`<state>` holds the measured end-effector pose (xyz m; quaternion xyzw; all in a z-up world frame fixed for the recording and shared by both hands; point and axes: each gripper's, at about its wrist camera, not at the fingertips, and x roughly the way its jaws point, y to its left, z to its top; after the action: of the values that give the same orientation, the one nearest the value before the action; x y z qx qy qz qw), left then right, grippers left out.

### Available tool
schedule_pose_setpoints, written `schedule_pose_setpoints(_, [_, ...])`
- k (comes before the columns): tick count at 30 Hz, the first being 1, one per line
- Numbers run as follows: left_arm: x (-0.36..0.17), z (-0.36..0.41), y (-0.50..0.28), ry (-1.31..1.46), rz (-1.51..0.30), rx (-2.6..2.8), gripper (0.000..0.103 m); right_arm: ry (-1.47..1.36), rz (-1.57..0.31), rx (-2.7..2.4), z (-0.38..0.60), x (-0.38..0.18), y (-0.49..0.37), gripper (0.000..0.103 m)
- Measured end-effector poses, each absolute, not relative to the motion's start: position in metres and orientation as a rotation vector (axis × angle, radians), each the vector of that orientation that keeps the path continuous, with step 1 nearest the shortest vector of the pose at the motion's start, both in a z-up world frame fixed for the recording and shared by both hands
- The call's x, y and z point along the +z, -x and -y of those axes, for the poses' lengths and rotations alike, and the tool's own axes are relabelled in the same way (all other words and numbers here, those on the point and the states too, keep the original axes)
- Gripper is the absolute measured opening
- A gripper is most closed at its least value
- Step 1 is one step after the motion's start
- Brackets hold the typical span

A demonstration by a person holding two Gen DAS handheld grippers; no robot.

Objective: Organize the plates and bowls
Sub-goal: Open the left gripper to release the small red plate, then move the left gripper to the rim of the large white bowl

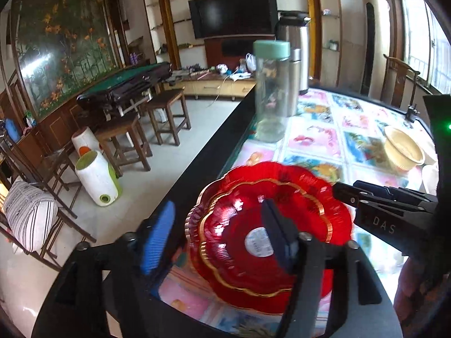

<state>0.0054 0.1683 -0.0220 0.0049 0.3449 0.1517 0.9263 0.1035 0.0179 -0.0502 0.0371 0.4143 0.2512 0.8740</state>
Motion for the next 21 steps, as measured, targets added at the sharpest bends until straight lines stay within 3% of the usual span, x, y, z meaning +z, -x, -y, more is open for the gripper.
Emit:
schedule_pose_setpoints(4, [-0.017, -0.146, -0.005, -0.013, -0.691, 0.261, 0.08, -0.1, -0.834, 0.498, 0.011, -0.048, -0.105, 0.048])
schedule_pose_setpoints(21, [-0.038, -0.006, -0.036, -0.073, -0.799, -0.028, 0.08, -0.217, -0.666, 0.266, 0.189, -0.033, -0.07, 0.064])
